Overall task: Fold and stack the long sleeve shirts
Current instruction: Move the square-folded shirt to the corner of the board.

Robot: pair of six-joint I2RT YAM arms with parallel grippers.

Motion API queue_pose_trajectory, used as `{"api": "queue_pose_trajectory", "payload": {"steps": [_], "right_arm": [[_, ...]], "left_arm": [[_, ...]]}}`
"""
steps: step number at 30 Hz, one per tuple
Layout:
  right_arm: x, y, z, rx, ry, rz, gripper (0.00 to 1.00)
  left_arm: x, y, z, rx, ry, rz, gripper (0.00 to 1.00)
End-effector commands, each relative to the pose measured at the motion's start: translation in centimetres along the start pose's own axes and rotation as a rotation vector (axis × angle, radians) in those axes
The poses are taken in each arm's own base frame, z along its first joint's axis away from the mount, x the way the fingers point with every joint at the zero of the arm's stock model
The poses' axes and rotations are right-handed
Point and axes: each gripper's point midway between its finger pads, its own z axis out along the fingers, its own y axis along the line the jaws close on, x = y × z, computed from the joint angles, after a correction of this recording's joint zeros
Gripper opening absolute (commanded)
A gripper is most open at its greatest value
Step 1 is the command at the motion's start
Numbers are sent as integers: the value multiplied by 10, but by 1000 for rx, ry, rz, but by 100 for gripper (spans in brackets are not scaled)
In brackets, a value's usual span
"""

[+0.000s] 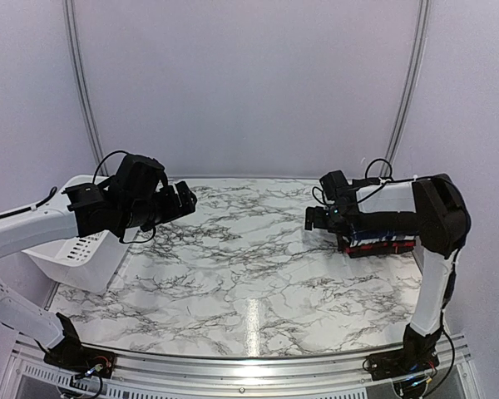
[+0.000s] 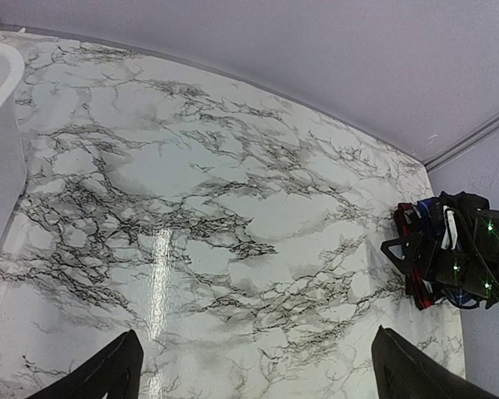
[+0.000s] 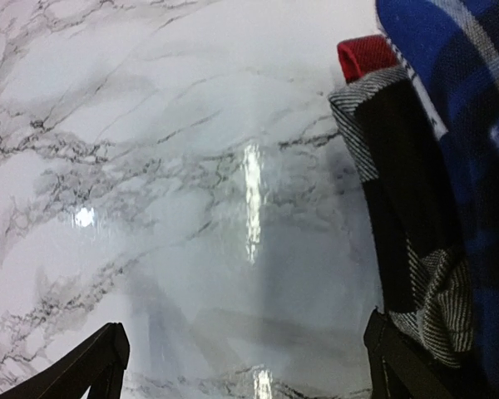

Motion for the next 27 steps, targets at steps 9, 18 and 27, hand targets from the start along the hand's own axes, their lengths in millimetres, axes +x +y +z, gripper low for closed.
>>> {"api": "queue_pose_trajectory", "payload": {"steps": [9,18,27], "right_arm": [[-55,-7,18,13,-76,0,98],[-64,32,-37,-56,-162,-69,99],[-57,72,-123,-138,-309,-149,98]], "left_arm": [[8,6,1,-15,22,2,99],[7,10,3,-34,12,38,99],[-7,2,3,-41,-25,162,99]]}}
